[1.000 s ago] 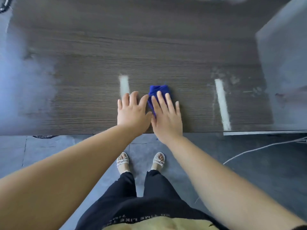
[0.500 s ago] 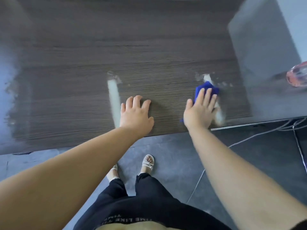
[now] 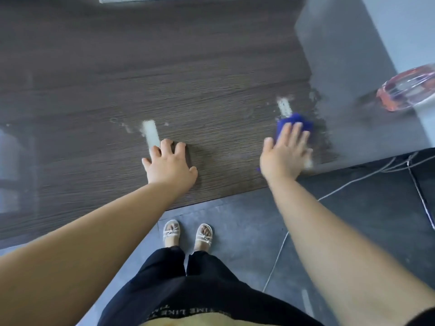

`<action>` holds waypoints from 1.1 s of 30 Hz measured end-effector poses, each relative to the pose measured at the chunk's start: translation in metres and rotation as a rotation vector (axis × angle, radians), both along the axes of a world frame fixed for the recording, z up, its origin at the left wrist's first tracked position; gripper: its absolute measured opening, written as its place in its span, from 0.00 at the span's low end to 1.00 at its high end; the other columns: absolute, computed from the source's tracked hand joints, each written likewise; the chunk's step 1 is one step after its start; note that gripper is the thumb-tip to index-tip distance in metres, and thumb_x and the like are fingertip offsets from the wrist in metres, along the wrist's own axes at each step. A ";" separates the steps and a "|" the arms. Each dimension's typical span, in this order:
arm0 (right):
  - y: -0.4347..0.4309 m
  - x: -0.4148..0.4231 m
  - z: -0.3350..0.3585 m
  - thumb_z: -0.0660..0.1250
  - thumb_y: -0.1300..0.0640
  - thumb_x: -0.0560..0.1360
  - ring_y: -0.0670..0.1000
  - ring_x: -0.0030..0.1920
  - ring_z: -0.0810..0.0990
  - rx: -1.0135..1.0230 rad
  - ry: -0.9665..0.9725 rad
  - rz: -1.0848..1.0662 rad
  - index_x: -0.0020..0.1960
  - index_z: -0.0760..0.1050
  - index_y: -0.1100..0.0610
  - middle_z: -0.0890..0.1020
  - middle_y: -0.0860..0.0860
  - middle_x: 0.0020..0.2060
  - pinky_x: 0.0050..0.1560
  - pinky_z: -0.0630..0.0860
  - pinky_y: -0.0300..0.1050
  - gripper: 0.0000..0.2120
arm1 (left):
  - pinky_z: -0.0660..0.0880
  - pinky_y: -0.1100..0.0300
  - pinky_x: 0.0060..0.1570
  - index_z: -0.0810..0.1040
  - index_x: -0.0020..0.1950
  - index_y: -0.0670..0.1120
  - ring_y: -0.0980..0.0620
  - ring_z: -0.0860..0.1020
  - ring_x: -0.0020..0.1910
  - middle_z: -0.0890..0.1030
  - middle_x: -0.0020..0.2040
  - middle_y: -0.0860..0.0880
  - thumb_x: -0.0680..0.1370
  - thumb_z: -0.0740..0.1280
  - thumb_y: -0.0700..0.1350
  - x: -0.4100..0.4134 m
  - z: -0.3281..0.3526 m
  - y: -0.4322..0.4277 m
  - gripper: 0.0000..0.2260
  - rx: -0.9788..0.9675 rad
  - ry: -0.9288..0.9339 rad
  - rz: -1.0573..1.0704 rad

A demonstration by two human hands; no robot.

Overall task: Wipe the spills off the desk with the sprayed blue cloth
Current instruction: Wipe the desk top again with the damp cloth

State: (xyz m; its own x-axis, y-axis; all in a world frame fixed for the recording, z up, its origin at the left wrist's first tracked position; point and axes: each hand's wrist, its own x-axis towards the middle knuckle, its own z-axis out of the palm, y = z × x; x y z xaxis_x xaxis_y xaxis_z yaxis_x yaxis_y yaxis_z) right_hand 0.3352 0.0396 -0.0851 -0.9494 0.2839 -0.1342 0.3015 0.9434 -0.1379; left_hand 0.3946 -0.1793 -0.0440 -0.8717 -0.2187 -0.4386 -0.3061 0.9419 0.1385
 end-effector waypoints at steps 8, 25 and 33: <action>-0.027 0.004 -0.005 0.53 0.45 0.77 0.56 0.72 0.64 0.048 0.042 1.031 0.72 0.67 0.51 0.67 0.50 0.72 0.66 0.63 0.65 0.25 | 0.58 0.48 0.68 0.63 0.71 0.49 0.42 0.57 0.69 0.60 0.71 0.45 0.74 0.64 0.49 -0.040 0.001 -0.013 0.26 0.013 0.097 -0.037; -0.126 -0.082 -0.004 0.49 0.45 0.78 0.55 0.74 0.60 0.027 0.010 1.086 0.73 0.63 0.49 0.64 0.48 0.74 0.69 0.59 0.64 0.26 | 0.57 0.48 0.68 0.67 0.70 0.46 0.41 0.57 0.70 0.63 0.71 0.44 0.75 0.64 0.45 -0.059 -0.006 -0.093 0.23 0.122 0.194 0.326; -0.103 -0.114 0.001 0.49 0.45 0.81 0.55 0.77 0.46 0.035 -0.017 0.127 0.78 0.48 0.52 0.48 0.50 0.77 0.73 0.47 0.61 0.28 | 0.47 0.43 0.72 0.59 0.74 0.51 0.41 0.50 0.73 0.56 0.74 0.46 0.74 0.64 0.56 -0.070 -0.013 -0.059 0.30 0.053 0.127 0.203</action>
